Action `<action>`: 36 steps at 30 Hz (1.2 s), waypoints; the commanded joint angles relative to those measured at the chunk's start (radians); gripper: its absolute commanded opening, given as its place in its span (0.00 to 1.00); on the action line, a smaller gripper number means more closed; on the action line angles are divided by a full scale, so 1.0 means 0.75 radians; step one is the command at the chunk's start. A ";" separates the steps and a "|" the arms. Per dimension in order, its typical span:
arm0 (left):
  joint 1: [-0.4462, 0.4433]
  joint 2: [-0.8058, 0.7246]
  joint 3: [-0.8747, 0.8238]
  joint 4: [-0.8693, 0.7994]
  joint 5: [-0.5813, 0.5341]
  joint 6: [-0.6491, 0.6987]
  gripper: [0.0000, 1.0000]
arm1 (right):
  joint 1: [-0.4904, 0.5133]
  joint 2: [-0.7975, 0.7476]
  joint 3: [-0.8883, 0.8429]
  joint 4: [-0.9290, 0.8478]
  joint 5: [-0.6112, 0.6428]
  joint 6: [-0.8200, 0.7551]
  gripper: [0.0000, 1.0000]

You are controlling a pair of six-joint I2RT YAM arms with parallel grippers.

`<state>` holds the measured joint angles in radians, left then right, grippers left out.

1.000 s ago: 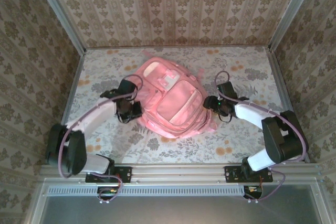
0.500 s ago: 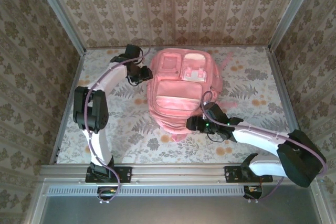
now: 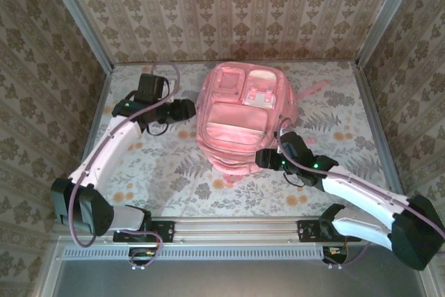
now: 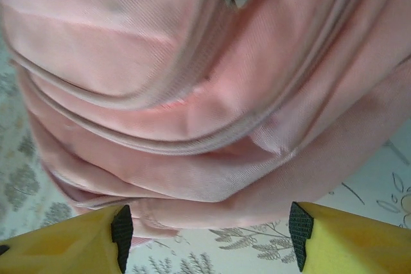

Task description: Pack the student bag

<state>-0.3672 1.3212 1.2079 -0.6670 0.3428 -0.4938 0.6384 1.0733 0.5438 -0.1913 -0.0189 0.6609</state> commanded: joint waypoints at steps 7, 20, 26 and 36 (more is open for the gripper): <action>-0.067 -0.158 -0.086 -0.014 0.115 0.057 0.61 | 0.055 0.389 0.128 0.279 -0.187 0.100 0.69; -0.110 -0.163 -0.082 -0.060 0.022 0.044 0.60 | 0.219 0.694 0.546 0.377 -0.276 0.150 0.72; -0.235 -0.177 -0.139 -0.045 -0.087 0.042 0.60 | 0.132 0.374 0.365 0.190 -0.190 0.043 0.74; -0.543 -0.089 -0.267 0.131 -0.288 -0.122 0.58 | -0.234 0.182 0.388 -0.253 0.012 0.082 0.67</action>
<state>-0.7326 1.2373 1.0401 -0.6319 0.2047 -0.5171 0.5083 1.2068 0.7914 -0.2276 -0.0742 0.6876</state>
